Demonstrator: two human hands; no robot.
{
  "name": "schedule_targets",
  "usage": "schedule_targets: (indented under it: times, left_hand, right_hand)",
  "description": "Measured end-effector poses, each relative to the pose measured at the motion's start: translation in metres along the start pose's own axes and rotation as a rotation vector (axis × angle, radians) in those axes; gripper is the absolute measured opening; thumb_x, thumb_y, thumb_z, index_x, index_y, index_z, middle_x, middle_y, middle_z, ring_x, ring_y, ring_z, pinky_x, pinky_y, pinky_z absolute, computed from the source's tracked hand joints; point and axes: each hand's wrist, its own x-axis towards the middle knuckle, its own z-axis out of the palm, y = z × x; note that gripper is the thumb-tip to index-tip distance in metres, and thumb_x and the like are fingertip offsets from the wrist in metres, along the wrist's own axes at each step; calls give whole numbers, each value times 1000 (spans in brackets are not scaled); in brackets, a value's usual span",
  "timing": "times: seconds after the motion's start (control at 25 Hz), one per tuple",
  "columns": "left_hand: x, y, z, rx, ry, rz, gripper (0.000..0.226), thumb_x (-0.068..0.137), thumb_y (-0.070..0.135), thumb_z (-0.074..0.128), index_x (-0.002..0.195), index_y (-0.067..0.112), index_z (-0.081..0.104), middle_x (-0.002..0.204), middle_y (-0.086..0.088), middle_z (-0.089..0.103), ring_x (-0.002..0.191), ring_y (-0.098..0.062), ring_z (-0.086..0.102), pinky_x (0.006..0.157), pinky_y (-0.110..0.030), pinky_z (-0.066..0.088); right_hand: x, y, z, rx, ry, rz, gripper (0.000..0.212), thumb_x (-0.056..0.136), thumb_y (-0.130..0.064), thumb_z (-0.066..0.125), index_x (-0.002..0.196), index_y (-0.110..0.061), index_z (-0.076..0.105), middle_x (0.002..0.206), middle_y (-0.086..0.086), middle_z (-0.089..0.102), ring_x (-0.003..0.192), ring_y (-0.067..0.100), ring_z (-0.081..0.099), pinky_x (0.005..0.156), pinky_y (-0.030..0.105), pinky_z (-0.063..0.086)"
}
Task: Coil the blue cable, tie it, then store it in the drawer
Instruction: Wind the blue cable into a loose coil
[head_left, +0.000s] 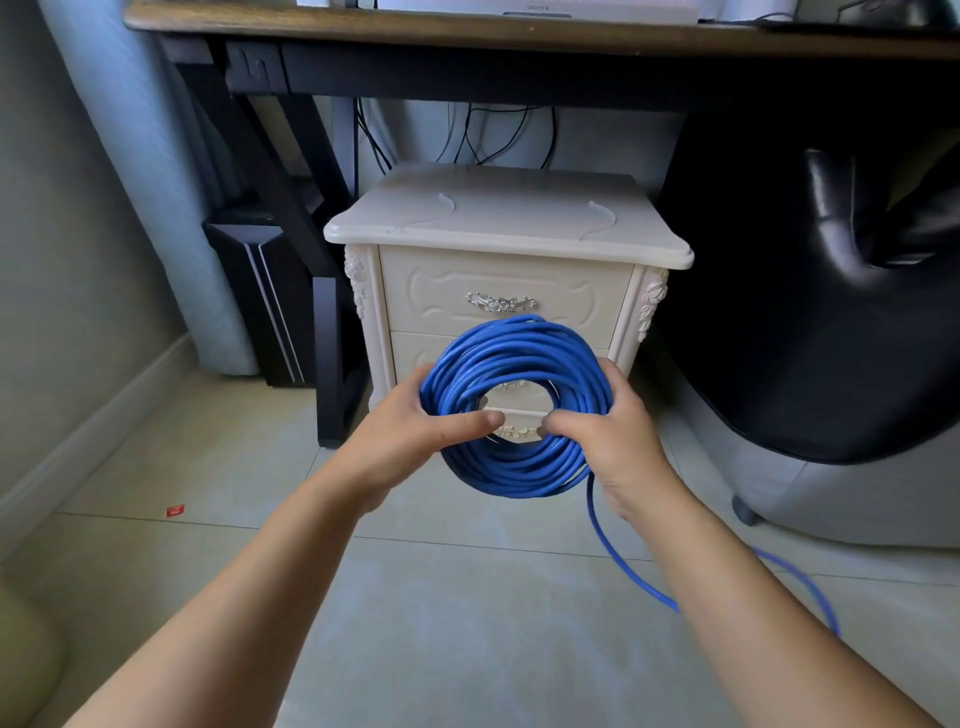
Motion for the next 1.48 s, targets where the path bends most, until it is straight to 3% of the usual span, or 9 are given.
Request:
schedule_targets:
  times: [0.16, 0.32, 0.4, 0.56, 0.84, 0.96, 1.12, 1.32, 1.48]
  left_hand:
    - [1, 3, 0, 179, 29, 72, 62, 62, 33, 85, 117, 37, 57, 96, 8, 72, 88, -14, 72, 76, -39, 60]
    - [-4, 5, 11, 458, 31, 122, 47, 67, 16, 81, 104, 34, 58, 82, 10, 70, 70, -6, 68, 63, -31, 58]
    - [-5, 3, 15, 476, 50, 115, 37, 66, 12, 78, 94, 29, 60, 75, 7, 68, 62, -6, 66, 57, -31, 58]
    - [-2, 6, 14, 331, 146, 123, 25, 68, 2, 69, 85, 18, 61, 60, 7, 57, 48, -8, 52, 48, -20, 43]
    - [-1, 4, 18, 12, 241, 76, 22, 72, -5, 64, 89, 8, 62, 61, 2, 49, 50, -13, 44, 47, -21, 40]
    - [0, 2, 17, -137, 324, 74, 23, 73, -5, 63, 91, 9, 63, 66, -4, 51, 57, -17, 47, 52, -26, 41]
    - [1, -4, 28, -436, 410, 8, 20, 70, 2, 61, 87, 12, 61, 69, -8, 51, 69, -23, 48, 66, -37, 40]
    - [-3, -13, 38, -475, 227, -81, 20, 81, 6, 71, 98, 13, 63, 74, -4, 60, 75, -20, 60, 75, -37, 50]
    - [2, 3, 14, -278, -4, -140, 40, 77, 32, 78, 110, 14, 64, 95, -4, 74, 88, -20, 73, 84, -38, 56]
  right_hand:
    - [-1, -6, -2, -191, -117, -90, 53, 70, 6, 67, 101, -36, 61, 89, -5, 69, 78, 12, 65, 71, 28, 52]
    - [-4, -3, 7, -538, -230, -225, 56, 68, -5, 62, 109, -43, 56, 96, -16, 63, 88, 13, 61, 79, 36, 53]
    - [-6, -1, 10, -576, -235, -258, 56, 69, -5, 62, 111, -41, 57, 99, -18, 61, 90, 11, 60, 81, 37, 52]
    - [-5, -8, 9, -370, -167, -206, 50, 70, -9, 72, 105, -43, 59, 96, -17, 67, 88, 4, 65, 81, 33, 55]
    - [-6, -5, 6, -45, -139, -8, 41, 75, -20, 82, 109, -34, 63, 97, -11, 72, 91, 7, 69, 83, 29, 54]
    - [-8, 2, 11, 107, -99, 54, 43, 77, -20, 80, 115, -30, 61, 100, -7, 73, 96, 13, 70, 87, 33, 54]
    - [-15, 17, 30, 311, -27, 135, 48, 80, -8, 76, 120, -27, 56, 88, -2, 70, 91, 23, 70, 83, 41, 57]
    - [-10, 20, 27, 314, 117, 131, 46, 79, 6, 65, 108, -29, 60, 85, 0, 64, 84, 25, 64, 85, 45, 55]
    - [-3, 16, 22, 281, 125, 108, 54, 76, 11, 60, 112, -30, 62, 93, 7, 67, 88, 33, 66, 86, 48, 55]
